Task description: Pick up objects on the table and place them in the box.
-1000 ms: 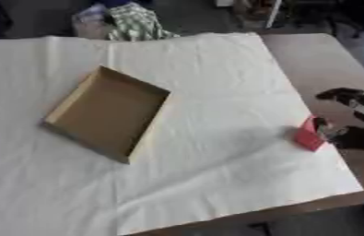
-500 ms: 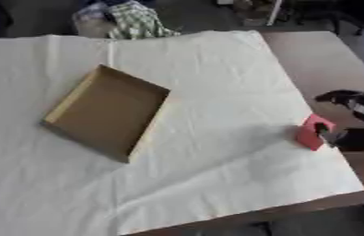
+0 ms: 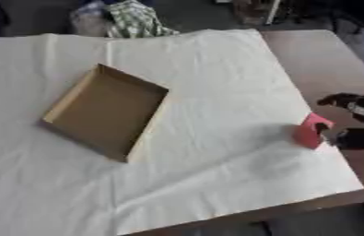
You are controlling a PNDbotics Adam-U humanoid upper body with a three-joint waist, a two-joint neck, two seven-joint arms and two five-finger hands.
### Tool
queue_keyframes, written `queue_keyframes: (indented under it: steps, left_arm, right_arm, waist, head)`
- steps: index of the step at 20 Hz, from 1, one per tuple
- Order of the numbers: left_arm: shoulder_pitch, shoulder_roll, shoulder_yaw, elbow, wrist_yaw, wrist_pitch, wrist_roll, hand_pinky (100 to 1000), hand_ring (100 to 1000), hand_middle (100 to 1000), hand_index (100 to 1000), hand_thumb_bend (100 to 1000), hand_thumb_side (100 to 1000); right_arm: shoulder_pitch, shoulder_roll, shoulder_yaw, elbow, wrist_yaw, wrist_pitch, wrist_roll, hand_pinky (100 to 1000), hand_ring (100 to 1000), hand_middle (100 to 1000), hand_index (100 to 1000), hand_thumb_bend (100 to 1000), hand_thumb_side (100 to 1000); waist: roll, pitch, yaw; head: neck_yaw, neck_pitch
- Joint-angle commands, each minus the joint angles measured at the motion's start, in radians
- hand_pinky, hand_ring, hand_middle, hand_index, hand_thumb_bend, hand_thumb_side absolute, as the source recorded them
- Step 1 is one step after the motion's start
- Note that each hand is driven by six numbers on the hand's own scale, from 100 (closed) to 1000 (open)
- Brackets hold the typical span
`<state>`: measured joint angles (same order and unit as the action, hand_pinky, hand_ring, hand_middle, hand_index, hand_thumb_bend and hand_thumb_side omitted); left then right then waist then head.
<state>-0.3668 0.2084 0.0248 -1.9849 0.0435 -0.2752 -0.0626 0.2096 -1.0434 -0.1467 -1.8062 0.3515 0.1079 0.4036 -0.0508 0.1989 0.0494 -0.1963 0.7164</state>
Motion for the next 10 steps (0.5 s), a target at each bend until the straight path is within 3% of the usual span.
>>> queue_keyframes:
  steps: [1, 7, 10]
  left_arm:
    - [-0.006, -0.001, -0.004, -0.015, 0.006, 0.000, -0.007, 539, 700, 648, 768, 100, 686]
    - [-0.007, -0.003, -0.004, -0.015, 0.008, 0.003, -0.011, 540, 700, 648, 769, 100, 686]
    - [-0.005, -0.005, -0.005, -0.015, 0.008, 0.005, -0.013, 540, 701, 649, 769, 100, 687]
  right_arm:
    - [-0.009, -0.035, -0.006, 0.013, 0.014, -0.002, 0.006, 939, 1000, 983, 1000, 104, 691]
    - [-0.016, -0.032, 0.003, 0.017, 0.014, -0.011, 0.014, 940, 1000, 982, 1000, 100, 730]
    - [-0.024, -0.032, 0.006, 0.026, 0.018, -0.006, 0.012, 941, 1000, 984, 1000, 121, 827]
  waist:
    - [0.000, -0.008, 0.001]
    - [0.000, -0.007, 0.001]
    - [0.000, -0.006, 0.003]
  head:
    - [-0.003, -0.004]
    - [-0.006, -0.005]
    - [-0.007, -0.006]
